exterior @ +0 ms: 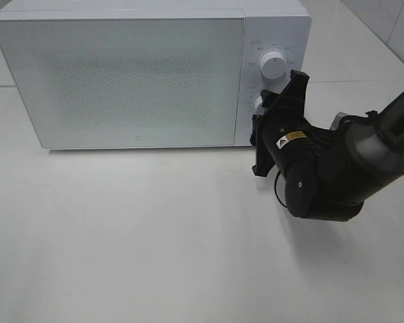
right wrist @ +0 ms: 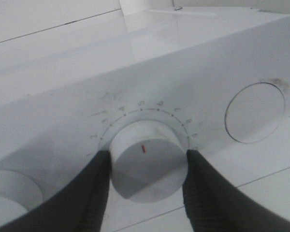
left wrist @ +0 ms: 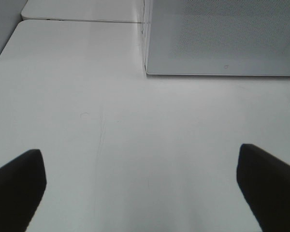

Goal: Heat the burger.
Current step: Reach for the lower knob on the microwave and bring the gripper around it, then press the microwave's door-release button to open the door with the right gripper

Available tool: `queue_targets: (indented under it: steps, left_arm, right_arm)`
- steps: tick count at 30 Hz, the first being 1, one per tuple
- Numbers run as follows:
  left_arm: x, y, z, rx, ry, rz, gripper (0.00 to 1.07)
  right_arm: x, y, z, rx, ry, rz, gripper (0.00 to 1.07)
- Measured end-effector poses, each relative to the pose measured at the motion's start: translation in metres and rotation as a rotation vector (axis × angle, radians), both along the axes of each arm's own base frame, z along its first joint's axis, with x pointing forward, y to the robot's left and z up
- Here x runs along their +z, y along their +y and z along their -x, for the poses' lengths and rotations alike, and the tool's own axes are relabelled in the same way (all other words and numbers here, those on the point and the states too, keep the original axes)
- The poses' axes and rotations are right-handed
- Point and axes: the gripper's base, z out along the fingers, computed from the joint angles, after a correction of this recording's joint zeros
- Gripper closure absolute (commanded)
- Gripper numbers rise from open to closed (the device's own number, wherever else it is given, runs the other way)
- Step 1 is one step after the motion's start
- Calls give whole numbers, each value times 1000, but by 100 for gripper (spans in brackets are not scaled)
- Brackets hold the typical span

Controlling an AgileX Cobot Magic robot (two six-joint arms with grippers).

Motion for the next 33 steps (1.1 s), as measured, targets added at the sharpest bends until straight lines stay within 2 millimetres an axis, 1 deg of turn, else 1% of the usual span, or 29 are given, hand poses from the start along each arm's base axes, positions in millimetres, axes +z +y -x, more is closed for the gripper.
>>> queue_targets:
  steps: [3, 5, 6, 7, 8, 9, 10, 11, 12, 13, 14, 16, 19, 21, 23, 24, 25, 26, 27, 29, 30, 31, 33]
  left_arm:
    - [0, 0, 0, 0, 0, 0, 6]
    - [0, 0, 0, 0, 0, 0, 6]
    - [0, 0, 0, 0, 0, 0, 6]
    - [0, 0, 0, 0, 0, 0, 6]
    - [0, 0, 0, 0, 0, 0, 6]
    - [0, 0, 0, 0, 0, 0, 6]
    - [0, 0, 0, 0, 0, 0, 6]
    - [0, 0, 0, 0, 0, 0, 6]
    - [0, 0, 0, 0, 0, 0, 6]
    - [0, 0, 0, 0, 0, 0, 6]
    - [0, 0, 0, 0, 0, 0, 6]
    - [0, 0, 0, 0, 0, 0, 6]
    - [0, 0, 0, 0, 0, 0, 6]
    - [0, 0, 0, 0, 0, 0, 6]
    - [0, 0, 0, 0, 0, 0, 6]
    - [0, 0, 0, 0, 0, 0, 6]
    - [0, 0, 0, 0, 0, 0, 6]
    - [0, 0, 0, 0, 0, 0, 6]
    - [0, 0, 0, 0, 0, 0, 6]
    - [0, 0, 0, 0, 0, 0, 6]
    - [0, 0, 0, 0, 0, 0, 6]
    - [0, 0, 0, 0, 0, 0, 6]
    - [0, 0, 0, 0, 0, 0, 6]
  right_arm:
    - [0, 0, 0, 2, 0, 8, 69]
    - [0, 0, 0, 2, 0, 33, 63]
    - [0, 0, 0, 2, 0, 33, 63]
    - [0, 0, 0, 4, 0, 47, 59]
    - [0, 0, 0, 4, 0, 47, 59]
    - [-1, 0, 1, 10, 1, 60, 52]
    - [-2, 0, 2, 17, 4, 69, 50]
    - [-2, 0, 2, 17, 4, 69, 50]
    - [-3, -1, 5, 28, 10, 94, 43]
    - [-4, -2, 7, 33, 15, 102, 39]
    - [-4, -2, 7, 33, 15, 102, 39]
    - [-5, -8, 16, 47, 34, 143, 32]
    - [-4, -9, 19, 53, 35, 150, 31]
    - [-1, -9, 28, 119, 33, 188, 31]
    - [-2, -9, 31, 142, 34, 199, 31]
    - [-2, -10, 37, 186, 39, 224, 31]
    - [-2, -10, 37, 186, 39, 224, 31]
    - [-1, -11, 44, 224, 38, 257, 31]
    - [-1, -11, 44, 224, 38, 257, 31]
    - [4, -12, 52, 278, 21, 319, 31]
    - [4, -12, 52, 278, 21, 319, 31]
    - [9, -12, 56, 312, 1, 359, 32]
    - [12, -12, 58, 331, -1, 385, 32]
